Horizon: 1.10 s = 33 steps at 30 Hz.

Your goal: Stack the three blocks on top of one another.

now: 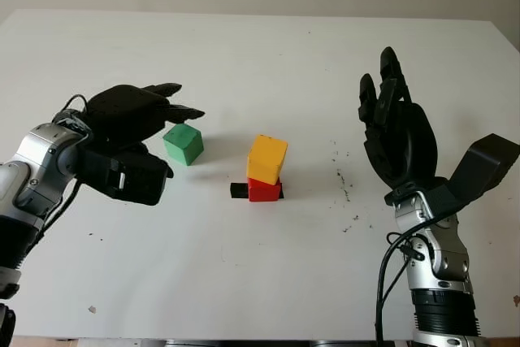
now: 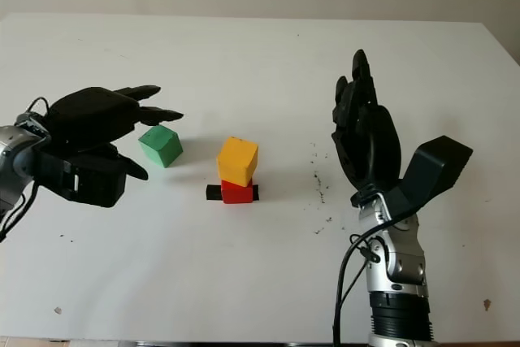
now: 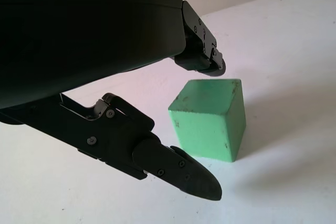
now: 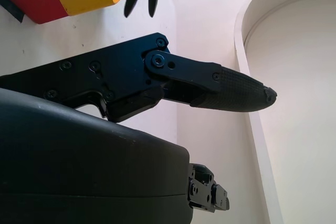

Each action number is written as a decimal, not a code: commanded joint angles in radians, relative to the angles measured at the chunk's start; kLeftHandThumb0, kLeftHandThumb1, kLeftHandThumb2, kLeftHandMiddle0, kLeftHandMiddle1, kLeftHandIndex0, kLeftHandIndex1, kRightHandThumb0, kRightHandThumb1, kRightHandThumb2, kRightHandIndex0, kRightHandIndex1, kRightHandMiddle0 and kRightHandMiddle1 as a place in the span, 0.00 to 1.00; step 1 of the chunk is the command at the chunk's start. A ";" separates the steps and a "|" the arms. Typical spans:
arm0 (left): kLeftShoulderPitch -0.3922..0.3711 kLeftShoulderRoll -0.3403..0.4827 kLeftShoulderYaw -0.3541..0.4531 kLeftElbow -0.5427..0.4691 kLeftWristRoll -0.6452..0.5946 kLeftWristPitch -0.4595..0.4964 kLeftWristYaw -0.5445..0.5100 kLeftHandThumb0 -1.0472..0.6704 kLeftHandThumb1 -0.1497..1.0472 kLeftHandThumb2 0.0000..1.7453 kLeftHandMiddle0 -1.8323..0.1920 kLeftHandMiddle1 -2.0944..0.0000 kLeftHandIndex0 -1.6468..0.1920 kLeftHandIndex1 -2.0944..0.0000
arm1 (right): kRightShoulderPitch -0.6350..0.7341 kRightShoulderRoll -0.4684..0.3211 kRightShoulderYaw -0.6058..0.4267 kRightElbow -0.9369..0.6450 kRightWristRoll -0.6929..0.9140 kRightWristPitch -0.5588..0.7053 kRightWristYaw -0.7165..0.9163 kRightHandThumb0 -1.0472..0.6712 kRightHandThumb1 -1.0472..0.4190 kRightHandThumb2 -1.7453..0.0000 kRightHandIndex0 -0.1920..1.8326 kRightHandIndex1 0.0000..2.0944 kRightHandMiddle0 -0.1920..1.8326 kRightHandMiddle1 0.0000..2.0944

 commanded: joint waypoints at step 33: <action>-0.144 0.041 0.018 0.087 -0.145 -0.145 -0.142 0.38 0.98 0.04 0.68 0.99 0.68 0.43 | 0.009 0.005 -0.003 0.008 -0.024 -0.047 -0.001 0.21 0.00 0.64 0.01 0.02 0.02 0.03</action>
